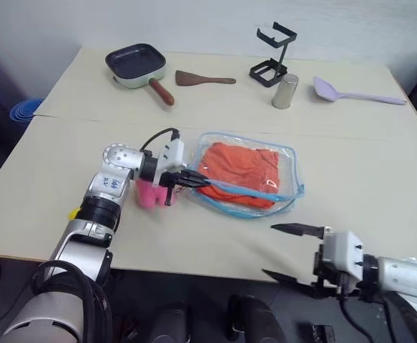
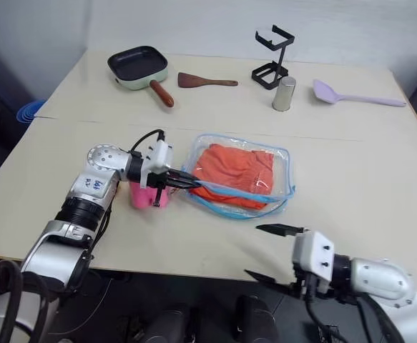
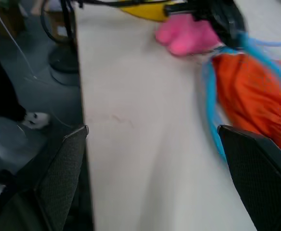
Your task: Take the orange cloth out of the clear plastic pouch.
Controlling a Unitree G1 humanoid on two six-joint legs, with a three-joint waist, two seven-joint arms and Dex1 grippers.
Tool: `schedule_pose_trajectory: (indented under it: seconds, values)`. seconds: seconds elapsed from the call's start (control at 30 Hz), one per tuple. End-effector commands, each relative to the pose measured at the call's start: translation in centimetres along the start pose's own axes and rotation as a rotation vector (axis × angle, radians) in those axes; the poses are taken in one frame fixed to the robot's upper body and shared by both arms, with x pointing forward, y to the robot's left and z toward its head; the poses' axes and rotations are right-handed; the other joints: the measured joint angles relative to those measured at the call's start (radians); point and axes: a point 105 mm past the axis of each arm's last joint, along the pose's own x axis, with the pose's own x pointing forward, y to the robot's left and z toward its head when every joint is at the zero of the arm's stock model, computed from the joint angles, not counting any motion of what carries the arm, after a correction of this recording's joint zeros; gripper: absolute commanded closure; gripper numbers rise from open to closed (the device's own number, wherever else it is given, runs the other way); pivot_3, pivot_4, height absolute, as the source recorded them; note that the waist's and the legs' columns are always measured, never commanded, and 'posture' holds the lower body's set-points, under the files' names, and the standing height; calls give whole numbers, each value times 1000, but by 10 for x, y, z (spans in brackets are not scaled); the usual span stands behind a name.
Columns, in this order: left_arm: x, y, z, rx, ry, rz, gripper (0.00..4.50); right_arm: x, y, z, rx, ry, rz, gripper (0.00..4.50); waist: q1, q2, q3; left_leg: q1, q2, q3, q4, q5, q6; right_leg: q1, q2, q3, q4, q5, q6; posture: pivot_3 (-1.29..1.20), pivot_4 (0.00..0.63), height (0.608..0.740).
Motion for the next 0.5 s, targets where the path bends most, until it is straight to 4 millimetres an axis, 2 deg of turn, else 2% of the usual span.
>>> schedule_pose_trajectory:
  seconds: [0.03, 0.13, 0.3, 0.4, 0.5]
  values:
    - [2, 2, 15, -72, -59, 35, 4481, 24, -11, 3, 41, 23, -57, 0, 0, 0, 0, 0, 0, 0, 1, 0, 0, 0, 0, 0, 0, 0, 0, 0, 150, 740]
    - [5, 2, 18, -122, -75, 54, 4481, 42, -35, 2, 52, 46, -176, 0, 3, 0, 0, 0, 0, 0, 1, 0, 0, 0, 0, 1, 1, 0, 0, 0, 150, 740]
    - [8, -3, 10, -128, -23, 65, 4481, 54, -70, -4, 16, 87, -364, 0, 5, 0, 0, -2, -1, -1, 0, 0, 0, -1, 0, 0, -1, 0, 0, 0, 150, 740]
    - [7, -6, 6, -119, -12, 64, 4481, 55, -83, -9, 11, 112, -449, 0, 5, 0, 0, -2, -2, -1, 0, 0, 0, -1, -1, 0, -1, 0, 0, 0, 150, 740]
    - [9, -11, 4, -113, -10, 51, 4481, 63, -92, -4, 23, 82, -515, 0, 3, 0, 0, -2, -2, -1, 0, 0, 0, -1, -1, 0, -1, 0, 0, 0, 150, 740]
